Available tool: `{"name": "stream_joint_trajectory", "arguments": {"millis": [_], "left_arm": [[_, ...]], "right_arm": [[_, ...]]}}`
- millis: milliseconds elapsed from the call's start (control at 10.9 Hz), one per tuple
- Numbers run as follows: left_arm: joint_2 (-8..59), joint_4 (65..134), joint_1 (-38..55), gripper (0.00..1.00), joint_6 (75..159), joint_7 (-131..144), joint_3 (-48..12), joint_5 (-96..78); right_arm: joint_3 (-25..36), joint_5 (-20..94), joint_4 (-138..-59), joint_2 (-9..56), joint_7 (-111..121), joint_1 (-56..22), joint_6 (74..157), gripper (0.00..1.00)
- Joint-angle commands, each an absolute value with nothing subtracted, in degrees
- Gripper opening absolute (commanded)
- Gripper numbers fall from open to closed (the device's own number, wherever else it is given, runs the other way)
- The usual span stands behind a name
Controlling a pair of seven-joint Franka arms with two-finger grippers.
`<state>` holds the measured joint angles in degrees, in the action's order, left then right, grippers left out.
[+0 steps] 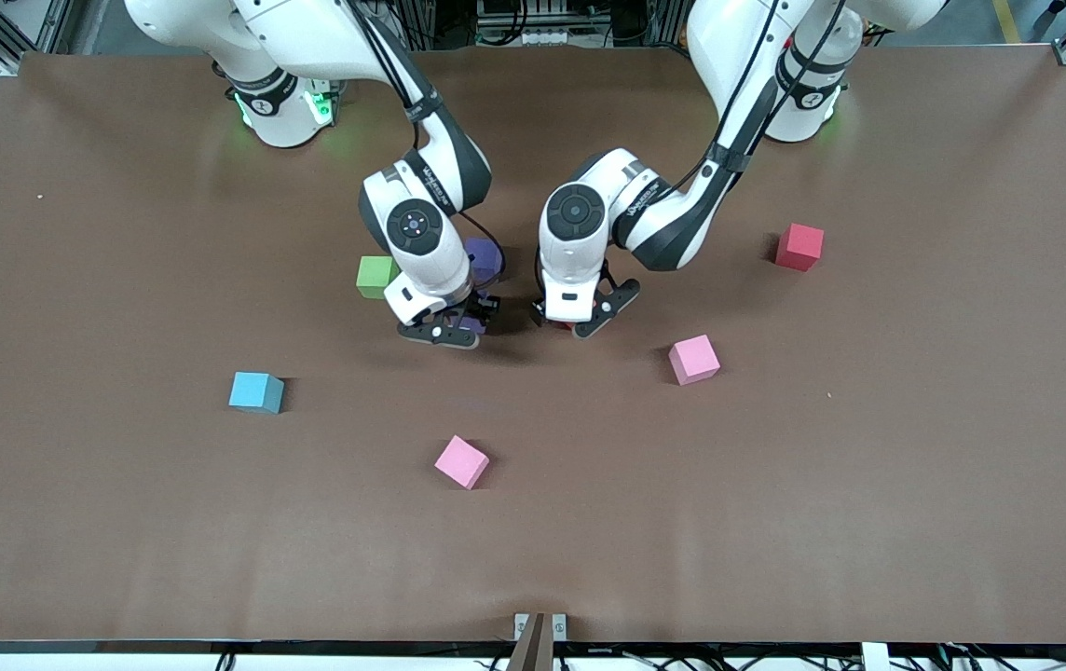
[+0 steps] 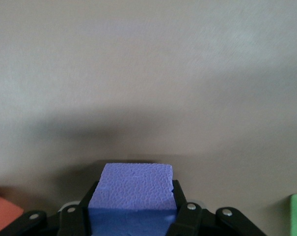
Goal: Arrange blocks into number 1
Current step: 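Grasp the orange cube with the left gripper, then place the purple cube in line with the blue cube using the right gripper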
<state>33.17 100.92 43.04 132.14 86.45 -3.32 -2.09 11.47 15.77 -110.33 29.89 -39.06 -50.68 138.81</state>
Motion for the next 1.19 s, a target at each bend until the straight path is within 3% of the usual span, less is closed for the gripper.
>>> {"name": "stream_joint_trajectory", "arguments": {"millis": [0,915,1007,1099], "left_arm": [[30.58,105.47,44.21,1.00,135.00,89.82,-2.99,-2.20],[33.66,105.56,44.47,1.00,135.00,90.09,-2.90,-0.35],[33.66,105.38,44.30,1.00,135.00,90.09,-2.90,-0.09],[33.84,105.29,44.30,1.00,135.00,89.74,-2.90,0.35]], "right_arm": [[9.76,17.23,-113.10,29.01,-39.64,-50.80,141.31,0.58],[7.91,17.23,-118.74,26.46,-39.20,-50.89,142.91,0.60],[7.56,17.14,-118.74,26.46,-39.20,-50.98,143.00,0.65],[7.56,17.23,-118.83,26.46,-39.29,-50.98,143.17,0.91]]}}
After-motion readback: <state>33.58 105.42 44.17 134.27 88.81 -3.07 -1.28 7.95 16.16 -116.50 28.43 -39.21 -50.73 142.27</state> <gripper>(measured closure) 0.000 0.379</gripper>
